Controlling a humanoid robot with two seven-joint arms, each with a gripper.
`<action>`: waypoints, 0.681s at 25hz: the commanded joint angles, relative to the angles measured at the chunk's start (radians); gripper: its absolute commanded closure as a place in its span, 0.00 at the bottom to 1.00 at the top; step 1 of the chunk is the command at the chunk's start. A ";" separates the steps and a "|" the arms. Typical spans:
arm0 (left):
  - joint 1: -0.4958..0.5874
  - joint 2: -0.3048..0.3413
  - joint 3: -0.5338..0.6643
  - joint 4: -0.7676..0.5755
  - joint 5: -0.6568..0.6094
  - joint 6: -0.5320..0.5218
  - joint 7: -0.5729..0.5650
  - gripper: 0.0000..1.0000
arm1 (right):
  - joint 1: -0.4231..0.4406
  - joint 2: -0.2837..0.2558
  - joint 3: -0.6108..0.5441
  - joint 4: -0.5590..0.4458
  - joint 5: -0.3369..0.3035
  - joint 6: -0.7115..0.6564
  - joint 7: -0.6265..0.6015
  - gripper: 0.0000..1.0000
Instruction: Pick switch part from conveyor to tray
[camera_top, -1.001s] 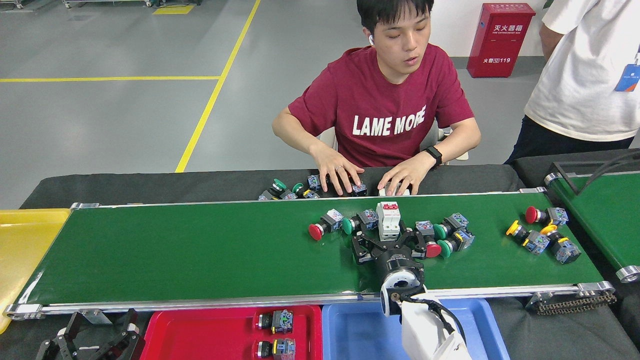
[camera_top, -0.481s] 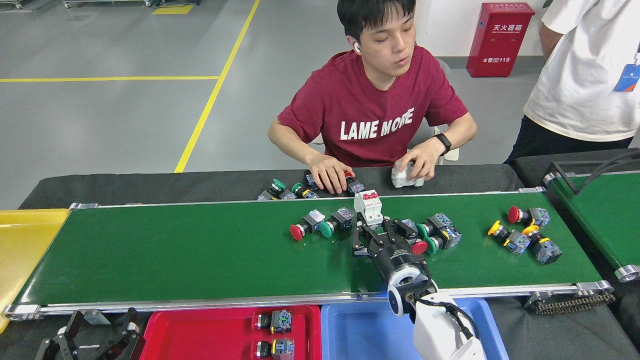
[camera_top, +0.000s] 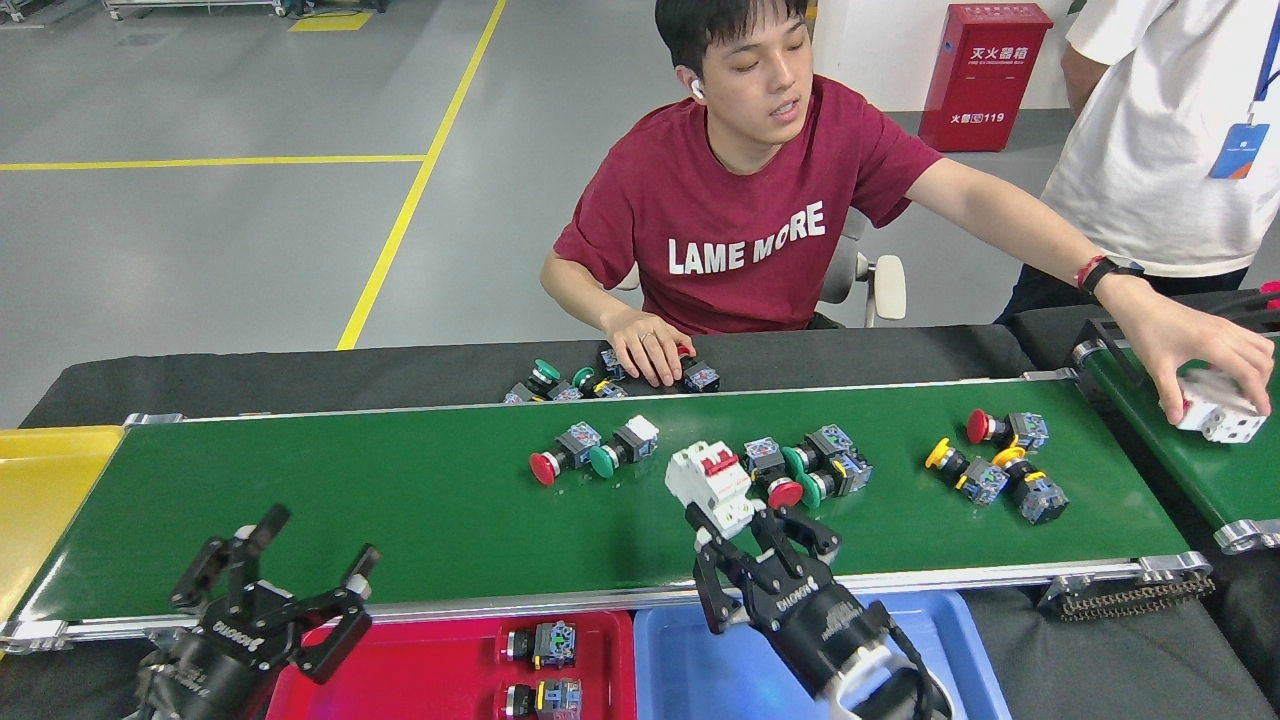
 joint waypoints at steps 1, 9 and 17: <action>-0.056 0.011 -0.051 0.052 -0.003 -0.015 0.002 0.00 | 0.035 -0.029 -0.063 -0.029 -0.040 -0.098 -0.003 0.88; -0.334 0.003 -0.138 0.408 -0.067 0.091 0.010 0.00 | 0.236 -0.038 -0.440 -0.015 -0.129 -0.513 -0.001 0.84; -0.397 0.005 -0.184 0.530 -0.150 0.147 0.062 0.00 | 0.259 0.006 -0.483 -0.017 -0.133 -0.474 0.002 0.02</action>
